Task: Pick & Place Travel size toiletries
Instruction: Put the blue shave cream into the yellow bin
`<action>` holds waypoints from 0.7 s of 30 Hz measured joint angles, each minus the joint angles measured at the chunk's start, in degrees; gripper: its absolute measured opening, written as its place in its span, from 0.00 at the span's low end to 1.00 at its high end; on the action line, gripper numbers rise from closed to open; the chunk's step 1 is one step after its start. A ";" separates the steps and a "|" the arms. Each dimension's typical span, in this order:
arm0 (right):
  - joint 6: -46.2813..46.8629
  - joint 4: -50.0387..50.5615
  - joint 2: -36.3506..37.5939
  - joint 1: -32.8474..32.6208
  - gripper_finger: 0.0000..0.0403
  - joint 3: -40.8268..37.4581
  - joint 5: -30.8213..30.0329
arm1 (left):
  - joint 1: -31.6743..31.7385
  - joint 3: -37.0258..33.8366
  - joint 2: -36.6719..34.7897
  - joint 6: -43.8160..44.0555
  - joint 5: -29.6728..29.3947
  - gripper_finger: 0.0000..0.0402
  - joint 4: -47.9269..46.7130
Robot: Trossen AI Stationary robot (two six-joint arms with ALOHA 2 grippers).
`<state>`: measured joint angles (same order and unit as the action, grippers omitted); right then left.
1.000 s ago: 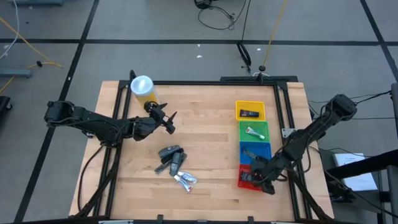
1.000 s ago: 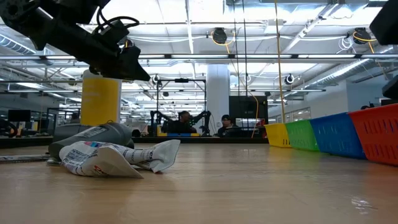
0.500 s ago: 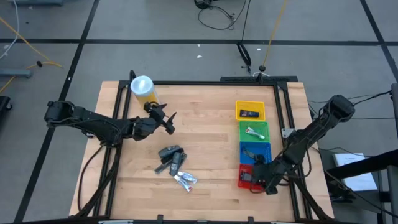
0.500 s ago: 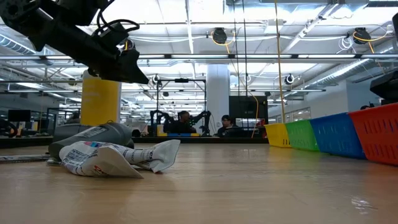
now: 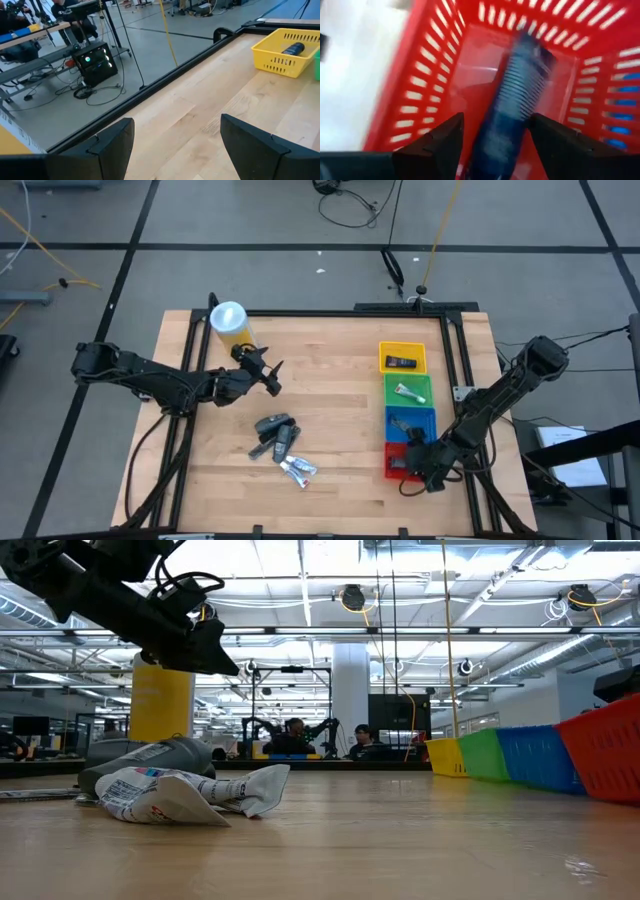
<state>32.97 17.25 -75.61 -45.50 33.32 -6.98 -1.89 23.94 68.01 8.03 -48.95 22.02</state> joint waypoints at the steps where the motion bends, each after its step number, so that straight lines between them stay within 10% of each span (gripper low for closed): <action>1: -0.08 0.66 -0.06 0.00 0.51 -0.08 -0.42 | 0.00 0.00 0.00 0.00 0.00 0.71 0.00; 12: 0.73 2.42 2.81 0.02 0.19 -0.42 0.34 | -0.01 0.00 0.00 -0.01 2.94 0.71 0.46; 21: 6.75 1.22 14.14 0.18 0.18 -0.37 1.23 | -0.20 0.00 0.00 1.16 2.97 0.71 0.55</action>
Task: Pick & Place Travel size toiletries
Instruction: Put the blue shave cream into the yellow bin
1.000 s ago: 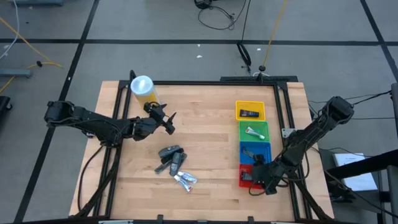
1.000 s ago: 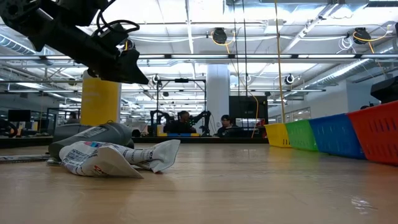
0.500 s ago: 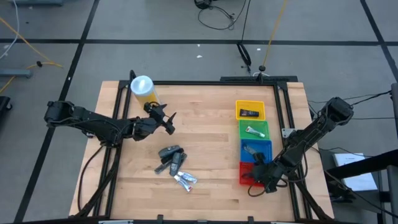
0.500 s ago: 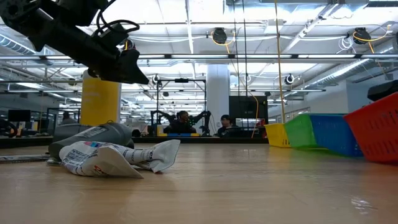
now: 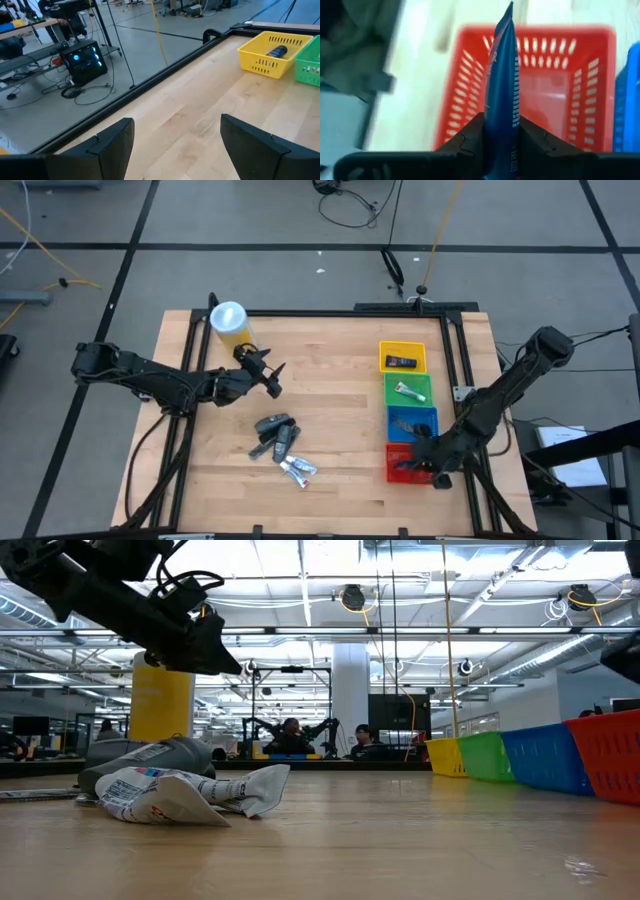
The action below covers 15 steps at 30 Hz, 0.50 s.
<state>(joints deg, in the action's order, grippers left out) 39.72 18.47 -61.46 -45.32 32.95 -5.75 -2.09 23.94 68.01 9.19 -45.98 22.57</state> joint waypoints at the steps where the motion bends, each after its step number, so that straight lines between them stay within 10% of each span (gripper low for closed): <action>1: 0.14 -0.18 1.47 0.38 0.18 0.05 -0.12 | -0.12 0.00 0.00 -0.01 -0.01 0.71 0.04; 10: -14.54 7.73 10.59 16.58 0.15 8.20 -19.99 | -0.19 0.02 0.02 -2.23 0.00 0.71 3.62; 15: -28.39 13.65 8.31 39.59 0.16 9.64 -14.70 | -0.11 0.02 0.02 -4.17 0.00 0.71 4.68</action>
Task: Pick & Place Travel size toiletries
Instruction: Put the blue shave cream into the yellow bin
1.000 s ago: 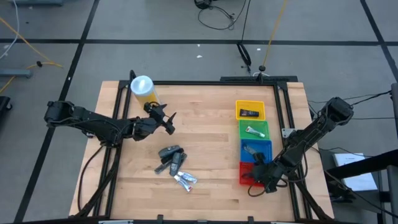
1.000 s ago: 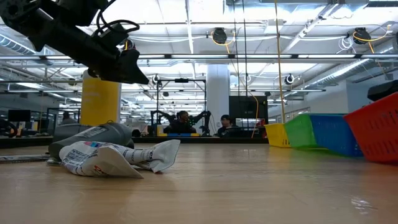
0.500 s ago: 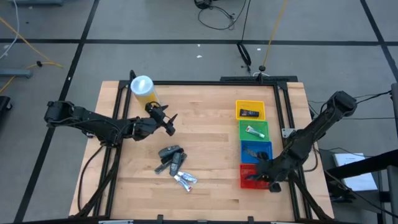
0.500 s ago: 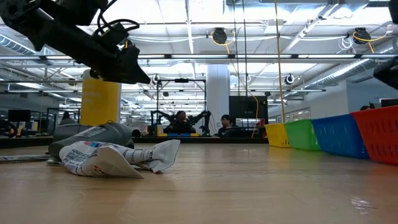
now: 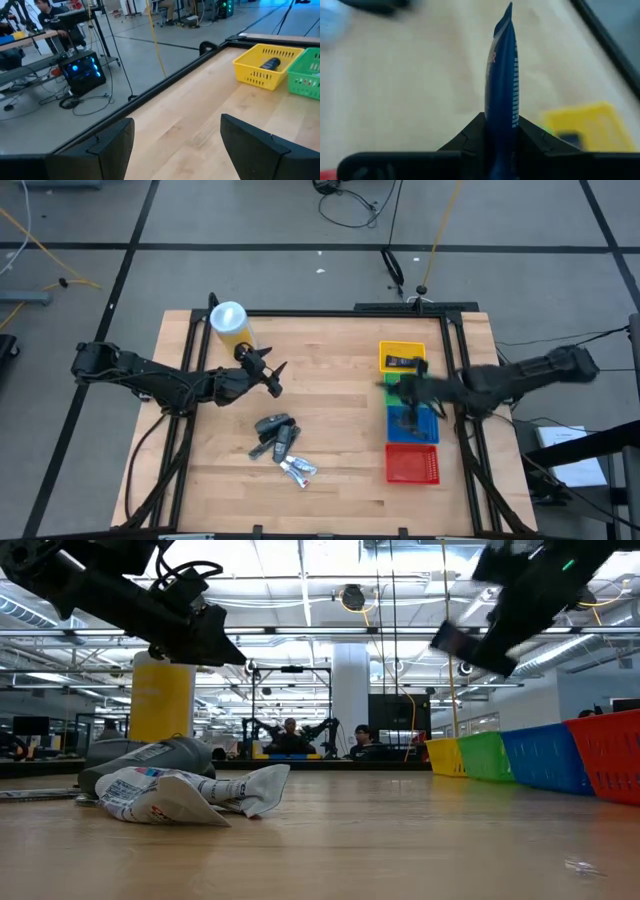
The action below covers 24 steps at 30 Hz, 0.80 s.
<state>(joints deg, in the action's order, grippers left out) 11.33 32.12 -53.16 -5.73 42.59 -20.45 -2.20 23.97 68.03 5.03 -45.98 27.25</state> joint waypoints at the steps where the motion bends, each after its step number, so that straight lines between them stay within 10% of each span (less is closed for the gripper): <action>1: -3.03 0.14 -1.31 5.00 0.16 0.00 1.32 | -0.02 0.00 0.00 -0.17 0.00 0.71 0.01; 10: -25.31 0.81 -12.49 33.43 0.18 -0.07 10.55 | 0.00 0.00 0.00 -0.34 0.02 0.71 -0.04; 24: -28.25 3.75 -14.64 35.95 0.20 -0.74 14.09 | 6.09 0.00 0.00 -5.30 -0.52 0.71 0.48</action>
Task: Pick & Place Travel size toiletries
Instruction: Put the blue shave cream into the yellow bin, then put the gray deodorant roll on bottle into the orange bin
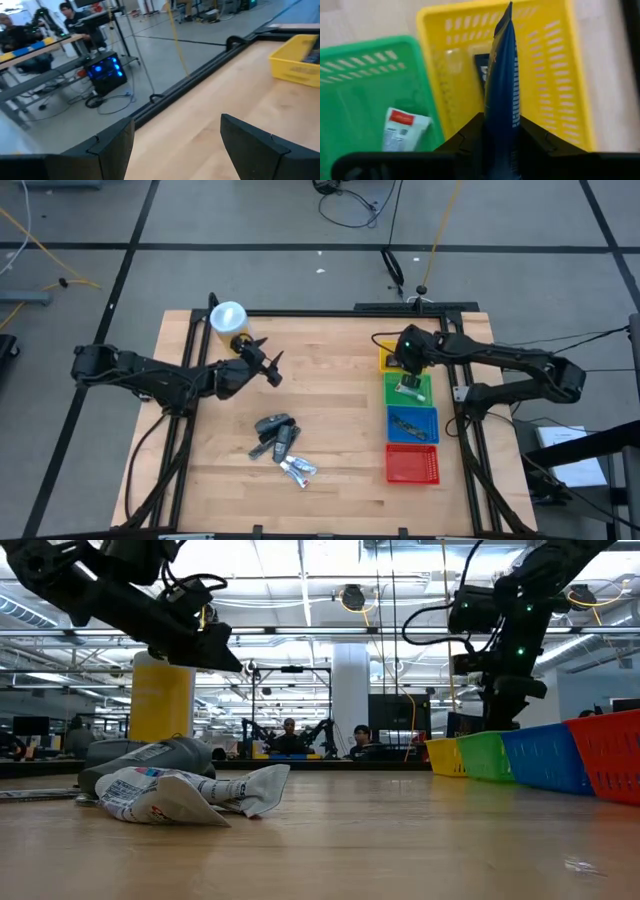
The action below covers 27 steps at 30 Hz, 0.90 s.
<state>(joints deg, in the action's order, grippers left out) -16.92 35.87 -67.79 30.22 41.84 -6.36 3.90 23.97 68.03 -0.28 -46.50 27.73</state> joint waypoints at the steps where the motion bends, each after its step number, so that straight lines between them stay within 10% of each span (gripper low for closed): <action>1: 0.00 0.02 -0.22 0.00 0.20 -0.42 0.49 | 0.61 0.00 0.00 -0.29 0.00 0.71 -0.02; 10: 0.03 -1.99 -1.89 0.00 0.28 -2.49 -0.17 | 2.08 0.00 0.00 -1.48 0.66 0.71 -0.31; 20: 2.37 -6.26 4.63 -1.92 0.48 -0.89 -15.94 | 1.90 0.00 0.00 2.67 11.44 0.71 -0.61; 27: 14.85 -18.42 9.02 -13.69 0.45 -1.48 -3.95 | -1.07 0.00 0.00 12.17 15.23 0.71 -0.92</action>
<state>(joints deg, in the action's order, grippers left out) -2.07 17.45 -58.77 16.53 40.37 -10.31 2.83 23.97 68.03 11.89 -31.27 26.81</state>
